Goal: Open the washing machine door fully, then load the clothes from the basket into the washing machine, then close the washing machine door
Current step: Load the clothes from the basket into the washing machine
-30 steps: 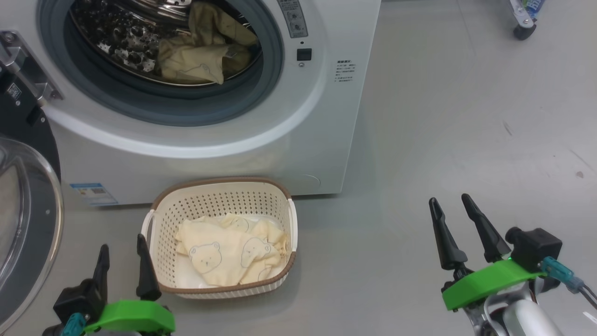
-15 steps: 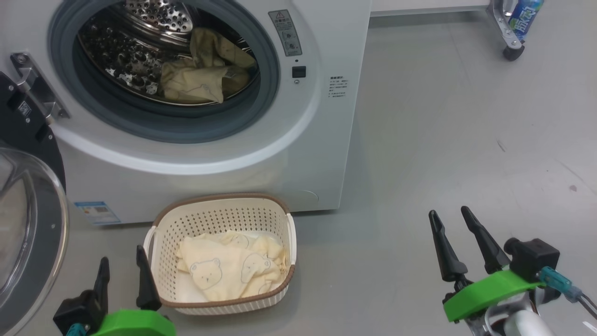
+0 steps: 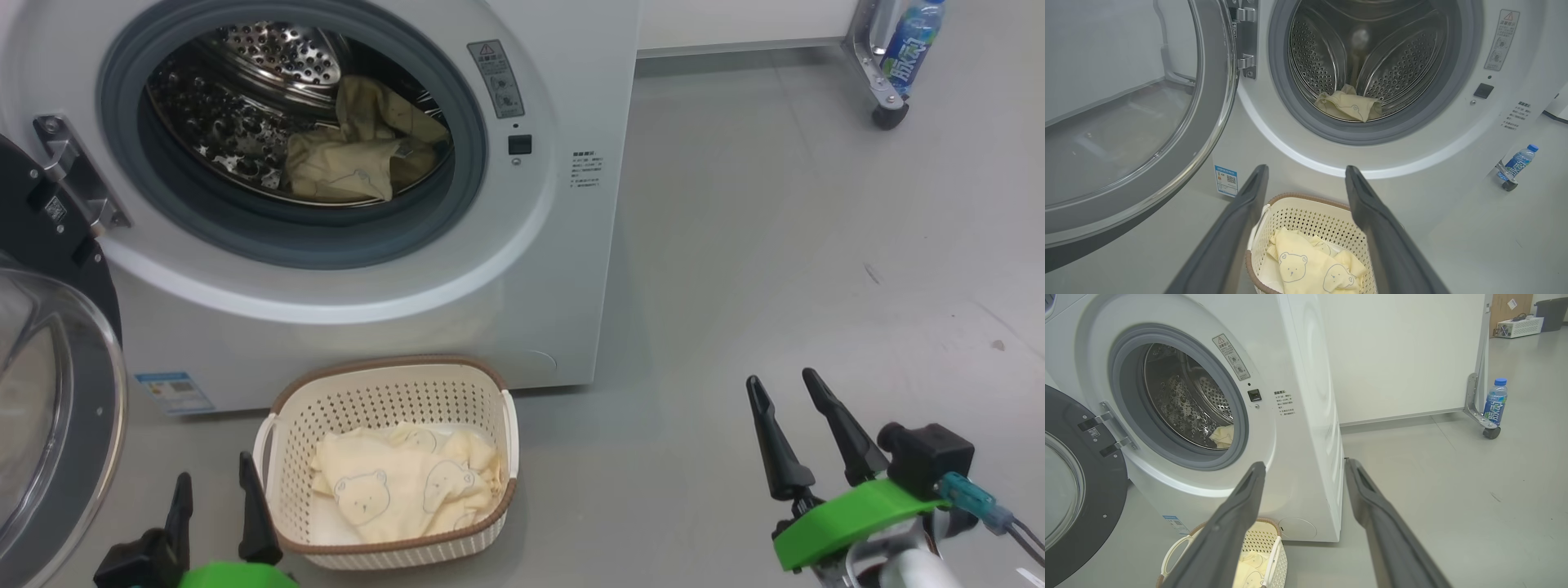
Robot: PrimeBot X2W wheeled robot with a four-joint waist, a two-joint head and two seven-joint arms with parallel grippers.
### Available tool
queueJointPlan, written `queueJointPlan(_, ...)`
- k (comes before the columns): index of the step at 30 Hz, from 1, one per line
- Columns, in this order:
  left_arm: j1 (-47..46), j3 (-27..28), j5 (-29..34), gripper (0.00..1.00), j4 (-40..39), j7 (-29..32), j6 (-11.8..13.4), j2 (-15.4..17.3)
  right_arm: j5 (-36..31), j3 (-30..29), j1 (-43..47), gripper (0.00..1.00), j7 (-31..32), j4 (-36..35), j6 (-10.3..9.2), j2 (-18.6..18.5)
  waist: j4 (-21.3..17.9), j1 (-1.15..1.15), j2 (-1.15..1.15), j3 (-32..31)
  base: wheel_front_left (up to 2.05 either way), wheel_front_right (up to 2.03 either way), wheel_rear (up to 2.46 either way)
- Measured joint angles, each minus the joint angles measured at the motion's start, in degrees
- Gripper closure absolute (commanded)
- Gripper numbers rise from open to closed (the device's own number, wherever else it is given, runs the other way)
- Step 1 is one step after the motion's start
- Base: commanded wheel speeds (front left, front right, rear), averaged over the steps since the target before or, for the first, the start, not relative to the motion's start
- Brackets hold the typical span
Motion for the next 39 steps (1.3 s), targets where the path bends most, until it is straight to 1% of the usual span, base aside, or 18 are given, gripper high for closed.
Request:
queueJointPlan(18, 3.83, -0.42, 0.02, 0.0, -1.71, 0.0, -0.56, 0.02, 0.01, 0.55, 3.52, 0.0, 0.0, 0.46, 0.0, -0.62, -0.64, 0.0, 0.0, -2.46, 0.0, 0.0, 0.0)
queueJointPlan(35, 4.53, -0.22, 0.71, 0.0, -3.46, 0.0, -0.56, 0.03, 0.01, -0.07, 3.51, 0.0, 0.0, 0.45, 0.0, -0.96, -0.97, 0.0, -0.01, -2.08, 0.0, 0.0, 0.0)
queueJointPlan(39, 4.53, -0.22, 1.11, 0.0, -3.46, 0.0, -1.04, 0.03, 0.01, -0.03, 3.51, 0.0, 0.0, 0.46, 0.0, -0.96, -1.15, 0.0, -0.01, -1.74, 0.0, 0.0, 0.0)
